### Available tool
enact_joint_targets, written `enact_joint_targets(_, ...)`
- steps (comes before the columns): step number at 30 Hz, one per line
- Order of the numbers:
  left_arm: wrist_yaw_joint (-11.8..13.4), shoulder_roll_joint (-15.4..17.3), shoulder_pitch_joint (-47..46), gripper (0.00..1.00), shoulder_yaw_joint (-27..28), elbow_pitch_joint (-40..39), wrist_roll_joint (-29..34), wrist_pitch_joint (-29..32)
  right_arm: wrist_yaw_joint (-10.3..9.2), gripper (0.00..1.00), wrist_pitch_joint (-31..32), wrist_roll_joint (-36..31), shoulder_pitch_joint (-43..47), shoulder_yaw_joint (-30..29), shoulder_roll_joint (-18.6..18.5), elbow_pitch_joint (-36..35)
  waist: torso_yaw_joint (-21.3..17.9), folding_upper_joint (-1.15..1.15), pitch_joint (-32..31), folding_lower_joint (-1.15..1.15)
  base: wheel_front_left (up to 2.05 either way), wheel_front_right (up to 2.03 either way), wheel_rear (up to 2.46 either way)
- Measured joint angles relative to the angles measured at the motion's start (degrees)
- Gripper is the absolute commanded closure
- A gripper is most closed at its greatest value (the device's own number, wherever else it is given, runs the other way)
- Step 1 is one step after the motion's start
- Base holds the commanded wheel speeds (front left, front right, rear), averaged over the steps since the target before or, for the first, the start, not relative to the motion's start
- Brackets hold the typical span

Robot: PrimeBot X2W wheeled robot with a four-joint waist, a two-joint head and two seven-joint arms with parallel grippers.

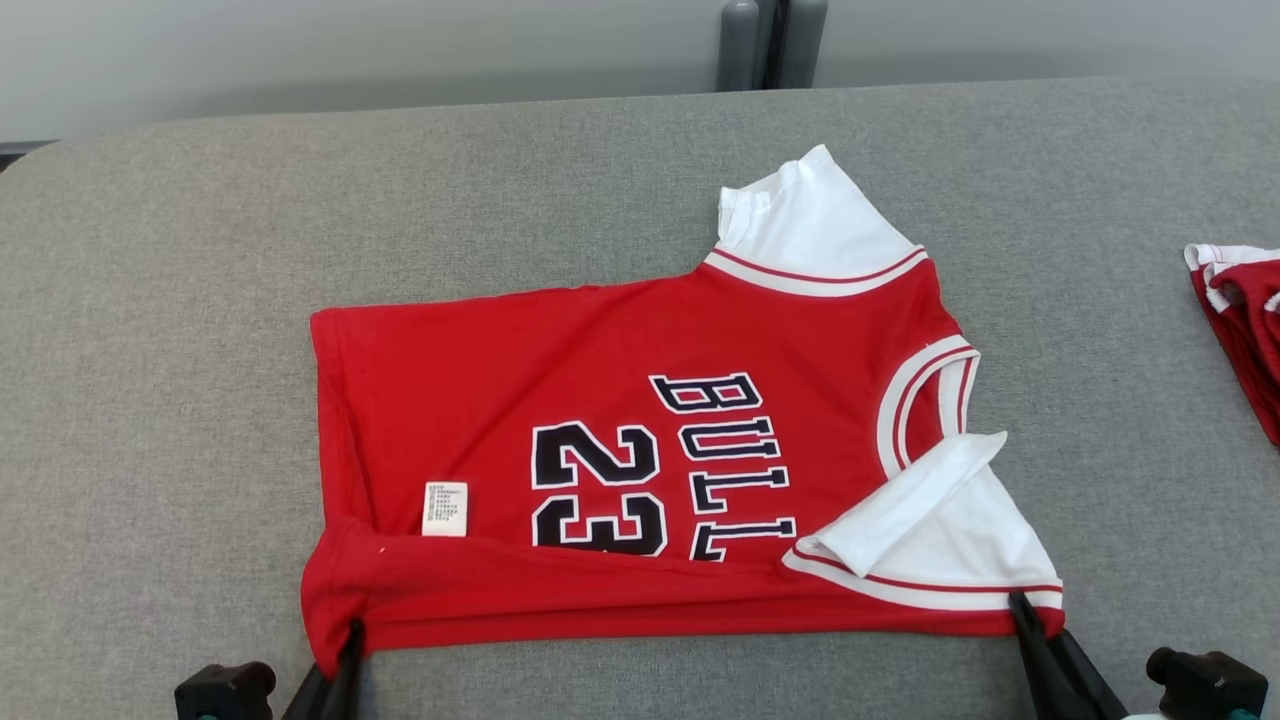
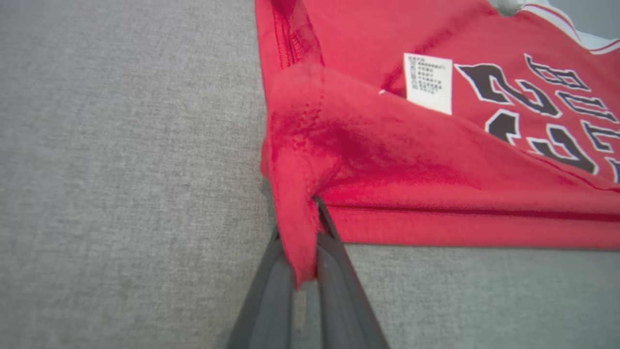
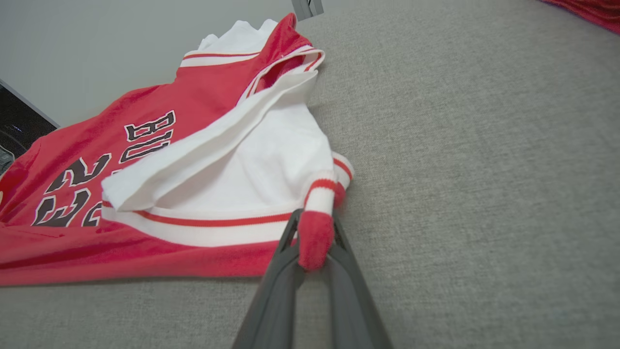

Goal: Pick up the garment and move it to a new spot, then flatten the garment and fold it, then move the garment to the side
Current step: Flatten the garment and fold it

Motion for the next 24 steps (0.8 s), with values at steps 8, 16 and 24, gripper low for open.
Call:
enact_joint_targets(8,1.02,-1.23,2.54,0.00,-0.74,-4.52,-1.43,1.64,-0.20,0.00,0.31,-3.85,-0.44,-1.65,0.18,-3.46,-0.12,0.00,-1.29,0.00,0.00,0.00,0.00)
enact_joint_targets(16,3.16,-2.47,-0.76,0.00,-0.12,-9.01,0.41,-7.56,-0.20,0.00,-0.90,-9.44,-2.82,-6.16,0.41,-11.44,0.09,0.00,-3.80,0.00,0.00,0.00,0.00)
enact_joint_targets(24,4.25,-1.96,-5.09,0.00,-1.35,-8.58,3.65,-9.40,-0.20,0.00,1.60,-12.38,-2.33,-8.83,2.13,-16.34,0.52,0.00,-5.22,0.00,0.00,0.00,0.00)
